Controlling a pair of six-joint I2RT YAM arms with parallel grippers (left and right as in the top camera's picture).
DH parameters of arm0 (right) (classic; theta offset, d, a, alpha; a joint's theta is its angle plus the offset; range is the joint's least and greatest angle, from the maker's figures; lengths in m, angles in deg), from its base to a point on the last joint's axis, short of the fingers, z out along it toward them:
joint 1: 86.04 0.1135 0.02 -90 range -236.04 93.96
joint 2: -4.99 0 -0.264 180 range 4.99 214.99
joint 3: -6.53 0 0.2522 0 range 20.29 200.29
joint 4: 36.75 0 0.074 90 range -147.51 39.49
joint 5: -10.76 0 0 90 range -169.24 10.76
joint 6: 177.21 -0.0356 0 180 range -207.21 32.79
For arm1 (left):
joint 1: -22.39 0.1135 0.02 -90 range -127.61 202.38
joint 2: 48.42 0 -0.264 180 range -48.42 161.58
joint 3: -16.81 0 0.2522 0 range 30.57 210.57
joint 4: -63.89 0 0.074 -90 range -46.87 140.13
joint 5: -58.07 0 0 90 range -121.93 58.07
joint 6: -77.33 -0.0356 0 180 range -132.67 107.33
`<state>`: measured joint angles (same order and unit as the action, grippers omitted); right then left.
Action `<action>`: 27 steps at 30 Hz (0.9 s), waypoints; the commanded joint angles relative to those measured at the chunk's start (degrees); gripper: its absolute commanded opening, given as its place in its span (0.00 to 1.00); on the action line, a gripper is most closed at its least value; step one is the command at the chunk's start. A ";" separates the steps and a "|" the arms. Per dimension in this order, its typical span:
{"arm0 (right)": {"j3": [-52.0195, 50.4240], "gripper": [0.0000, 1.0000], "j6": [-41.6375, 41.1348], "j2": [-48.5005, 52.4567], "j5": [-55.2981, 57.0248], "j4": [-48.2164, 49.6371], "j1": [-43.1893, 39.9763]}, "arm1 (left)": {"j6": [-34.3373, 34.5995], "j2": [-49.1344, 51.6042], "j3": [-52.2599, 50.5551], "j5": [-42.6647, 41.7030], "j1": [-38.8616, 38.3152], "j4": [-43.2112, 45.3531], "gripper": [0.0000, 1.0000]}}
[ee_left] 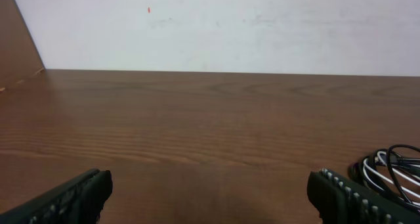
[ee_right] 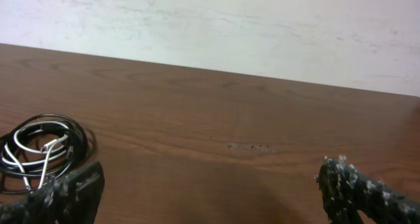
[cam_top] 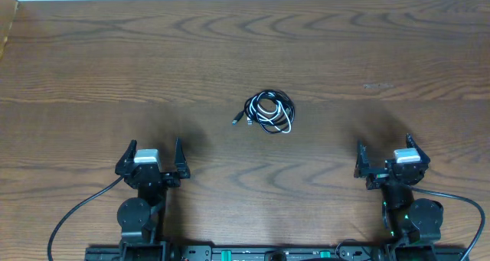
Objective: Untangle cables
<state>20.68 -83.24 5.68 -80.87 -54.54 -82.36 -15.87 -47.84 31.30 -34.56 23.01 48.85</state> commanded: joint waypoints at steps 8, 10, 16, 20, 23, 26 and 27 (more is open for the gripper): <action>-0.07 0.99 1.44 -0.31 1.25 -0.31 0.48 | 0.28 -0.28 -0.50 1.84 -0.17 -2.80 1.00; -0.07 0.99 1.46 -0.31 1.27 -0.31 0.48 | 0.28 -0.28 -0.50 1.84 -0.17 -2.80 1.00; -0.07 0.99 1.46 -0.31 1.29 -0.31 0.48 | 0.28 -0.28 -0.50 1.84 -0.17 -2.80 1.00; -0.07 0.99 1.46 -0.31 1.29 -0.31 0.48 | 0.33 -0.28 -0.50 1.79 -0.17 -2.80 1.00; -0.07 0.99 1.46 -0.31 1.27 -0.31 0.48 | 0.50 -0.28 -0.50 1.81 -0.17 -2.80 1.00; -0.07 0.99 1.51 -0.31 1.73 0.02 0.48 | 0.52 -0.26 -0.50 1.81 -0.17 -2.78 1.00; -0.07 0.99 1.49 -0.31 1.95 0.17 0.48 | 0.52 -0.26 -0.50 1.81 -0.17 -2.78 1.00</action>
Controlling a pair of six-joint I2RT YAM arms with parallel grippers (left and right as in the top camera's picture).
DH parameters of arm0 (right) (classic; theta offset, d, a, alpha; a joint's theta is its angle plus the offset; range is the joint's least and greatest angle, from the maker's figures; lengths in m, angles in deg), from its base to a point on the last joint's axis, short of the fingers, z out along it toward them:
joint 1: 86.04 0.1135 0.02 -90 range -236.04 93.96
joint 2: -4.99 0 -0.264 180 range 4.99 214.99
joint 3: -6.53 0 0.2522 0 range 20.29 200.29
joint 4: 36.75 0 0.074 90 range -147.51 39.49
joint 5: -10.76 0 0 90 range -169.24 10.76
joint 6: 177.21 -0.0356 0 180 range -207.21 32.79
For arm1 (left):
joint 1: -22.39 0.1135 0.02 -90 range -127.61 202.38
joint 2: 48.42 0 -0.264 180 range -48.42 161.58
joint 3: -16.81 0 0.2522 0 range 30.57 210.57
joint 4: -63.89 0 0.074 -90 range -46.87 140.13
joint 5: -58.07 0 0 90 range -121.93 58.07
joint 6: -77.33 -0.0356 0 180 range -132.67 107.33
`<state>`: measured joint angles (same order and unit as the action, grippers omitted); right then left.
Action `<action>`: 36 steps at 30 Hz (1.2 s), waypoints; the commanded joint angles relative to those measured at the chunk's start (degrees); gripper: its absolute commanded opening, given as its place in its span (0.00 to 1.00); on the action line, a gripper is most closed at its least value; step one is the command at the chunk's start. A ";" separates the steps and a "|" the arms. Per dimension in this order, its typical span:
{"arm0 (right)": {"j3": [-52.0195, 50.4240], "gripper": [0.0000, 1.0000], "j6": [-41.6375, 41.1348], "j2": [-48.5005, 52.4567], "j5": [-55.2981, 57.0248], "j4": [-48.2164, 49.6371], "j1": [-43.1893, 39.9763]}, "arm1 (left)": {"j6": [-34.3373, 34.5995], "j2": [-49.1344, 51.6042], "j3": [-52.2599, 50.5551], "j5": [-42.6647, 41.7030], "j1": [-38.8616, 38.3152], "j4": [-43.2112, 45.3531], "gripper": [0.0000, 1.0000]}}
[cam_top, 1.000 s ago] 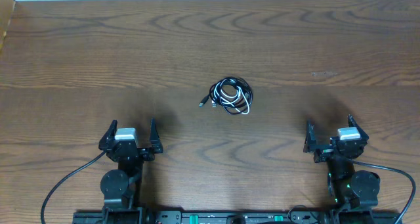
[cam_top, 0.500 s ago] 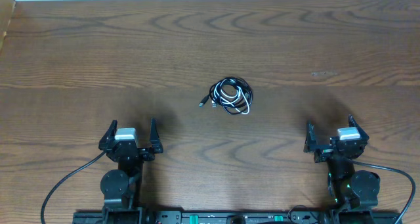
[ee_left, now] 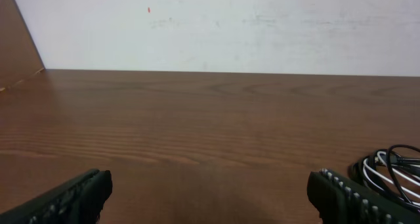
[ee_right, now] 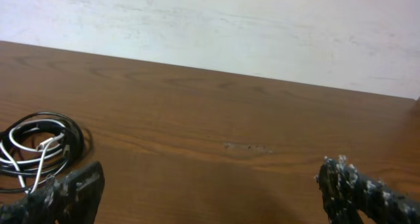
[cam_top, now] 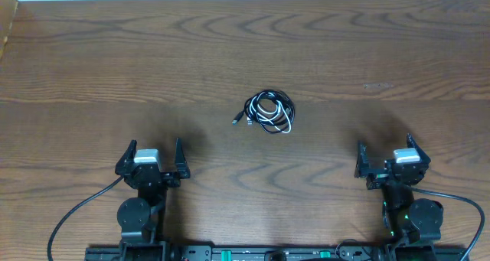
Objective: Untangle cables
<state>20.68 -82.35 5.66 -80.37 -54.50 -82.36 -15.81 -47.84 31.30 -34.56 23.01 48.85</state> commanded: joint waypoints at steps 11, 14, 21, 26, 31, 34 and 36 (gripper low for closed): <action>-0.04 0.99 -0.70 -0.28 5.31 0.15 0.48 | 6.05 0.04 1.20 1.84 -0.17 -2.97 1.00; 0.13 0.99 -3.98 0.02 7.21 0.09 0.48 | 6.73 1.64 2.38 1.84 -0.17 -2.99 1.00; 2.29 0.99 -7.19 5.84 9.20 -1.07 0.48 | 6.88 12.17 7.96 1.84 -0.17 -3.04 1.00; 6.32 0.99 -7.19 14.36 9.18 -1.01 0.48 | 6.86 23.34 13.92 1.81 -0.17 -3.19 1.00; 12.41 0.99 -7.17 25.35 9.14 -1.03 0.48 | 6.88 34.82 21.55 1.75 -0.17 -5.97 1.00; 16.59 0.99 -7.17 32.17 8.13 -0.98 0.48 | 6.84 40.22 26.05 0.55 -0.17 -9.01 1.00; 19.45 0.99 -7.17 36.39 6.49 -1.11 0.48 | 6.84 43.76 29.38 -1.14 -0.17 -11.50 1.00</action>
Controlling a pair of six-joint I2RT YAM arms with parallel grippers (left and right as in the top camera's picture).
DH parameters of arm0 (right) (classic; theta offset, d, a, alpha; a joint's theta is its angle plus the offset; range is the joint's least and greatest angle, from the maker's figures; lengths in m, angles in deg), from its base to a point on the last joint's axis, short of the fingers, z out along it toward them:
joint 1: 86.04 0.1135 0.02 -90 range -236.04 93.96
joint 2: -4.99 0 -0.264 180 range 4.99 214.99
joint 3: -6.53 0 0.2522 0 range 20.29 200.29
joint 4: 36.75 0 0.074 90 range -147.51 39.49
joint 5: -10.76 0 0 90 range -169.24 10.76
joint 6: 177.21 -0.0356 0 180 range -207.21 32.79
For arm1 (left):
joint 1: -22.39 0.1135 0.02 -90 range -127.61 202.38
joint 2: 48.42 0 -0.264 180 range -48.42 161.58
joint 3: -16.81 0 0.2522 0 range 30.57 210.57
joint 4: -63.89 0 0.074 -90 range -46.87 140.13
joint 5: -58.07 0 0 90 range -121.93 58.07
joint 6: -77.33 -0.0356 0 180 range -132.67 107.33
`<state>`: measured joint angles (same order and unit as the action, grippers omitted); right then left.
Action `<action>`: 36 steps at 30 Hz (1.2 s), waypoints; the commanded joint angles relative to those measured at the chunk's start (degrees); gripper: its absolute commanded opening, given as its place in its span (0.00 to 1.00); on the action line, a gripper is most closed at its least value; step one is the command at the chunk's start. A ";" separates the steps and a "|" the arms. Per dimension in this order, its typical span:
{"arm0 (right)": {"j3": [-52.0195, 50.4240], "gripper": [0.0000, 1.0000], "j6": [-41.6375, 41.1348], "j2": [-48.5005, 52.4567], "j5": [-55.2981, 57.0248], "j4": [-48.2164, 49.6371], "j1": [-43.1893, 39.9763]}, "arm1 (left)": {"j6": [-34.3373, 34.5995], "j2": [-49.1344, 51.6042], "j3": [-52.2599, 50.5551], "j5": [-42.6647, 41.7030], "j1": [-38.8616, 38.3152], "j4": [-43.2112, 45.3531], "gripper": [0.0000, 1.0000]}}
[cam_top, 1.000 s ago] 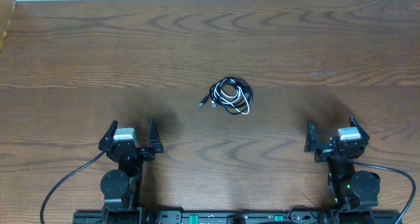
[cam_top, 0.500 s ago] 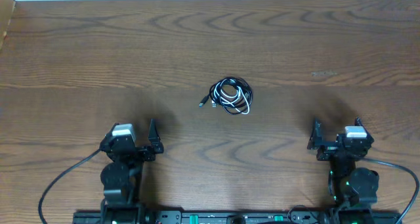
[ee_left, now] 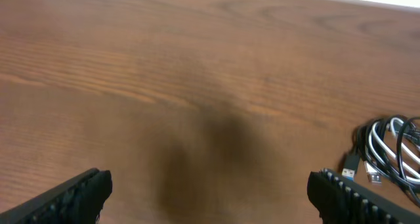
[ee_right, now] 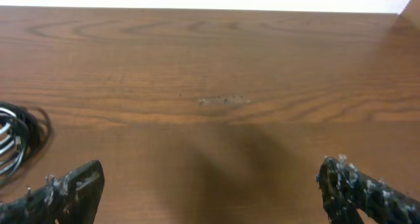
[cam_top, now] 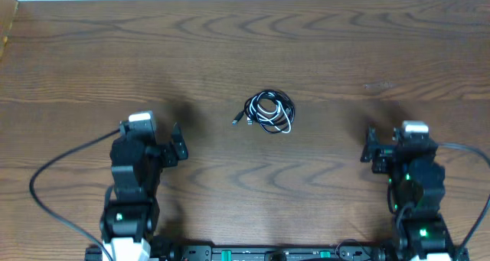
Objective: Untangle cables
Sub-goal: 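Raise both arms and move grippers toward the cable bundle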
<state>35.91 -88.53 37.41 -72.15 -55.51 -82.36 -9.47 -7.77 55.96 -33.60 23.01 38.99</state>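
A small tangle of black and white cables (cam_top: 268, 112) lies coiled in the middle of the wooden table, a USB plug sticking out at its left. The left wrist view catches the tangle (ee_left: 388, 152) at the right edge, the right wrist view shows its black loops (ee_right: 20, 137) at the left edge. My left gripper (cam_top: 148, 135) stands open, left of and nearer than the tangle, nothing between its fingers (ee_left: 72, 194). My right gripper (cam_top: 396, 142) is open too, off to the tangle's right, and holds nothing.
The brown wooden table (cam_top: 367, 47) ends at a white wall along the far side. A raised wooden edge (cam_top: 6, 24) borders the far left corner. Black arm cables trail off both arm bases near the front.
Both arms have lifted and come forward from their rest poses, and both wrist cameras now look down at the table. The tangle lies where it was. Both grippers remain open.
At the two earlier moments both arms sat low at the front edge, grippers open, with the tangle untouched mid-table. Now both arms stand raised and farther in toward the tangle, which has not shifted.
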 commanded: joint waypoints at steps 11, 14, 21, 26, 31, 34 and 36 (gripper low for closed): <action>23.52 0.99 0.44 28.55 -4.61 -10.32 0.48 | 0.55 17.59 21.27 -4.17 -0.17 -22.69 1.00; 28.09 0.99 5.77 33.11 -7.43 -14.38 0.48 | 0.57 18.95 22.64 -4.15 -0.17 -27.28 1.00; 32.33 0.99 12.28 36.70 -10.51 -19.10 0.50 | 0.57 18.58 22.53 -6.86 -0.17 -29.22 1.00; 32.33 0.99 11.54 36.68 -10.51 -19.06 0.48 | 2.34 18.67 22.53 -6.95 -0.17 -25.86 1.00; 32.33 0.99 7.08 36.83 -10.64 -16.92 0.48 | 9.90 18.97 22.56 -6.95 -0.17 -19.28 1.00; 32.33 0.99 2.86 36.85 -10.67 -14.40 0.50 | 10.86 19.56 23.67 -6.88 -0.20 -17.84 1.00; 32.33 0.99 0.11 36.87 -10.69 -13.20 0.50 | 10.86 20.44 25.29 -6.91 -0.20 -18.34 1.00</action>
<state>66.75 -82.61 74.11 -82.36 -69.65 -82.36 -1.21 11.46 77.95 -39.83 23.01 20.67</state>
